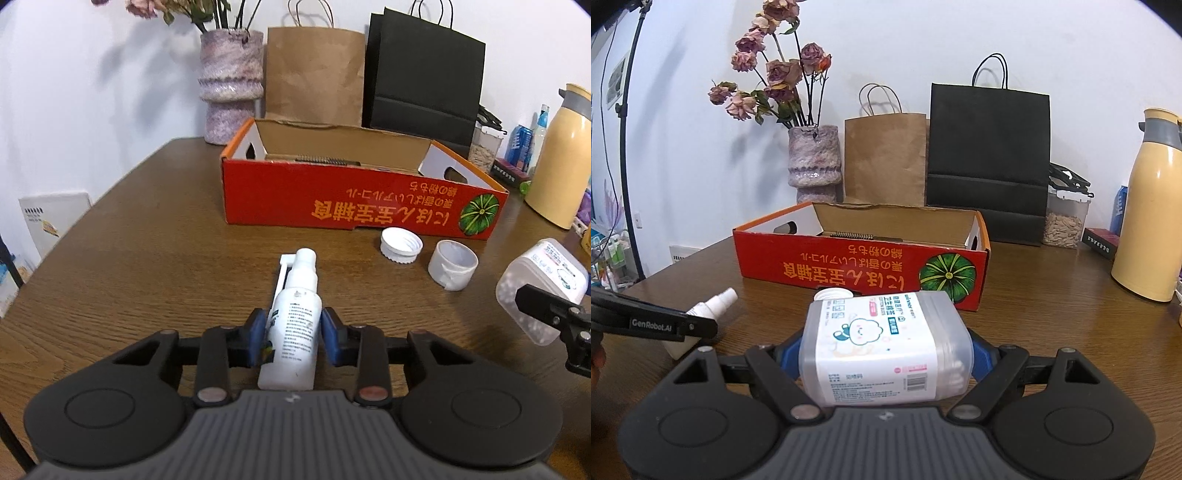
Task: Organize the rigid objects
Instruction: 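Grasp the white spray bottle with the left tool while the right tool holds the swab box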
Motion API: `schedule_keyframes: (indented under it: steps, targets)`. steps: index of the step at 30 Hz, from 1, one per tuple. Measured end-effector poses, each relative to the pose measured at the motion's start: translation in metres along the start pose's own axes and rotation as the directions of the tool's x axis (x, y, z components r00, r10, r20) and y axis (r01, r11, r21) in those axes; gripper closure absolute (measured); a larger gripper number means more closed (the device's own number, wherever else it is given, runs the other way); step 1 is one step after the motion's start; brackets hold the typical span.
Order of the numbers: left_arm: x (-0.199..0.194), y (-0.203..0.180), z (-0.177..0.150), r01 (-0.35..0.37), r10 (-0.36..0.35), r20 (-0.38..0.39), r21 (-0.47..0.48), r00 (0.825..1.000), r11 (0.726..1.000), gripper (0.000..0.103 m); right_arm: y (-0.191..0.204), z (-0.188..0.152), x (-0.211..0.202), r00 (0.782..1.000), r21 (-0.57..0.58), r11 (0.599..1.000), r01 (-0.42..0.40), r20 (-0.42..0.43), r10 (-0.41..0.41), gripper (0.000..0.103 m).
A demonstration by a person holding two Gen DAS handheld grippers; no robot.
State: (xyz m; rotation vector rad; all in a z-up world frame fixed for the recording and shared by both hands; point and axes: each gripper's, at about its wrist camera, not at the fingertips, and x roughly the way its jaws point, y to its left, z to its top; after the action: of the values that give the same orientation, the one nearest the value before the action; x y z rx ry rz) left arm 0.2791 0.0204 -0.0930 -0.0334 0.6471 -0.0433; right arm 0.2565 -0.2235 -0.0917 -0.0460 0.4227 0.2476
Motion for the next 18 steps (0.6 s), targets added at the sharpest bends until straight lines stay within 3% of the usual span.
schedule_keyframes:
  steps: [18]
  targets:
    - [-0.018, -0.013, 0.001, -0.030, 0.029, 0.090, 0.003, 0.996, 1.000, 0.070, 0.006, 0.002, -0.006, 0.999, 0.016, 1.000, 0.001, 0.042, -0.002, 0.020]
